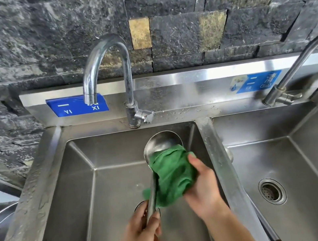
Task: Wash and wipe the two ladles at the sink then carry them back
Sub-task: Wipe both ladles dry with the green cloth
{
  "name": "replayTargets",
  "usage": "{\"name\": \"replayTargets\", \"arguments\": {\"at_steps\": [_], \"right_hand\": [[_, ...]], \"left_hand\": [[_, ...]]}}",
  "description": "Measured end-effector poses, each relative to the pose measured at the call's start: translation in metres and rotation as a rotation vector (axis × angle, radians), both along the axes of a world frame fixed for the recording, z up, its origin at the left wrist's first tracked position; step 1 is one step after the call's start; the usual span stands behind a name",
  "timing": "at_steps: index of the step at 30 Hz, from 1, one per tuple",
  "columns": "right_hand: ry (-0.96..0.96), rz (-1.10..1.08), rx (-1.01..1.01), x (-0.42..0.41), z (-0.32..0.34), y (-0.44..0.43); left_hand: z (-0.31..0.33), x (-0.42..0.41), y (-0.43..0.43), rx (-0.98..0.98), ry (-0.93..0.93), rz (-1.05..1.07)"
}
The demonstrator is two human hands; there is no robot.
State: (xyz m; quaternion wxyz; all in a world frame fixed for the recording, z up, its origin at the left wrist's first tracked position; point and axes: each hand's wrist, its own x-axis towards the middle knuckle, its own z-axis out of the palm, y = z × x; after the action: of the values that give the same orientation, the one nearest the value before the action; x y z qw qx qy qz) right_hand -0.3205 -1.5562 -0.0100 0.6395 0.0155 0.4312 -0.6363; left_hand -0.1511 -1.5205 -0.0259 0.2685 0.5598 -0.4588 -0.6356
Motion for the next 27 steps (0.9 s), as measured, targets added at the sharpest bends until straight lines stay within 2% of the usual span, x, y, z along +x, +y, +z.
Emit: {"name": "replayTargets", "arguments": {"at_steps": [2, 4, 9, 11, 13, 16, 17, 18, 20, 22, 25, 27], "right_hand": [[-0.129, -0.058, -0.103, -0.019, 0.015, 0.014], [-0.119, -0.101, -0.182, -0.036, 0.034, 0.022], [0.209, -0.195, -0.351, -0.056, 0.071, 0.020], [0.368, -0.126, -0.434, -0.050, 0.074, 0.011], [0.643, 0.027, -0.415, -0.035, 0.069, 0.000], [1.501, 0.427, -0.411, -0.012, 0.033, -0.013], [1.724, 0.566, -0.440, -0.009, 0.016, -0.017], [1.814, 0.669, -0.422, -0.010, 0.003, -0.021], [1.837, 0.733, -0.353, -0.018, -0.014, -0.029], [1.924, 0.683, -0.369, -0.023, -0.018, -0.038], [2.050, 0.563, -0.551, -0.026, -0.008, -0.052], [1.974, 0.601, -0.560, -0.028, 0.009, -0.065]], "left_hand": [[0.004, 0.007, -0.011, 0.036, 0.048, 0.044], [0.007, 0.013, -0.017, -0.001, 0.022, 0.017], [0.013, 0.018, -0.029, -0.135, -0.123, -0.022], [0.014, 0.019, -0.029, -0.173, -0.156, -0.035], [0.017, 0.017, -0.027, -0.173, -0.164, -0.074], [0.022, 0.013, -0.024, -0.219, -0.188, -0.109], [0.022, 0.012, -0.025, -0.275, -0.249, -0.127], [0.022, 0.011, -0.025, -0.330, -0.317, -0.146], [0.021, 0.013, -0.026, -0.393, -0.400, -0.162], [0.020, 0.015, -0.026, -0.407, -0.442, -0.189], [0.024, 0.019, -0.022, -0.437, -0.426, -0.264], [0.027, 0.023, -0.021, -0.474, -0.398, -0.295]]}}
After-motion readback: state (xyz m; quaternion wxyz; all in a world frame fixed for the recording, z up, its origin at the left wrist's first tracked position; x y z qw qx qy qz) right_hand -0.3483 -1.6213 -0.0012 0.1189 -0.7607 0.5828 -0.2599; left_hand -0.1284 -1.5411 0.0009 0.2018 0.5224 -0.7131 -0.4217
